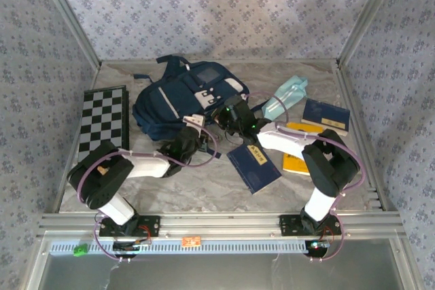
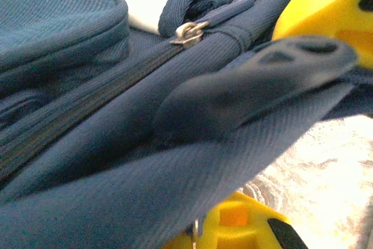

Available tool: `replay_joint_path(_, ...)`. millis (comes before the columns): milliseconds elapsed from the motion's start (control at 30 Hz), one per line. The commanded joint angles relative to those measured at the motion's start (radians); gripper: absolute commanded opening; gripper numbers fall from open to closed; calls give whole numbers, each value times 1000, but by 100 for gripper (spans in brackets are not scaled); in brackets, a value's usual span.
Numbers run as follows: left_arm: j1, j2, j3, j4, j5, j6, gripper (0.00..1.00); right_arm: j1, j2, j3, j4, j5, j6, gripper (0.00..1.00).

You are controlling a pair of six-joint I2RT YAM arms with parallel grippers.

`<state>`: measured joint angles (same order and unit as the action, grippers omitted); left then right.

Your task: Pack books, pencil case, and school supplies into a backpack

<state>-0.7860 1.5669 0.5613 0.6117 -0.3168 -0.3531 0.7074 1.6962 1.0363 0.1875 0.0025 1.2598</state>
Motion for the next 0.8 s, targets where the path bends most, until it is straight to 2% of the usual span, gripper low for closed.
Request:
replay_joint_path(0, 25, -65, -29, -9, 37, -25, 0, -14, -46, 21, -13, -3, -39, 0)
replay_joint_path(333, 104, -194, -84, -151, 123, 0, 0, -49, -40, 33, -29, -41, -57, 0)
replay_joint_path(533, 140, -259, -9, -436, 161, -10, 0, -113, 10, 105, -110, -119, -107, 0)
replay_joint_path(633, 140, -283, -7, -445, 263, -19, 0, -141, 38, 128, -108, -150, -124, 0)
replay_joint_path(767, 114, -231, 86, -546, 324, -96, 0, -180, 85, 217, -183, -147, -185, 0)
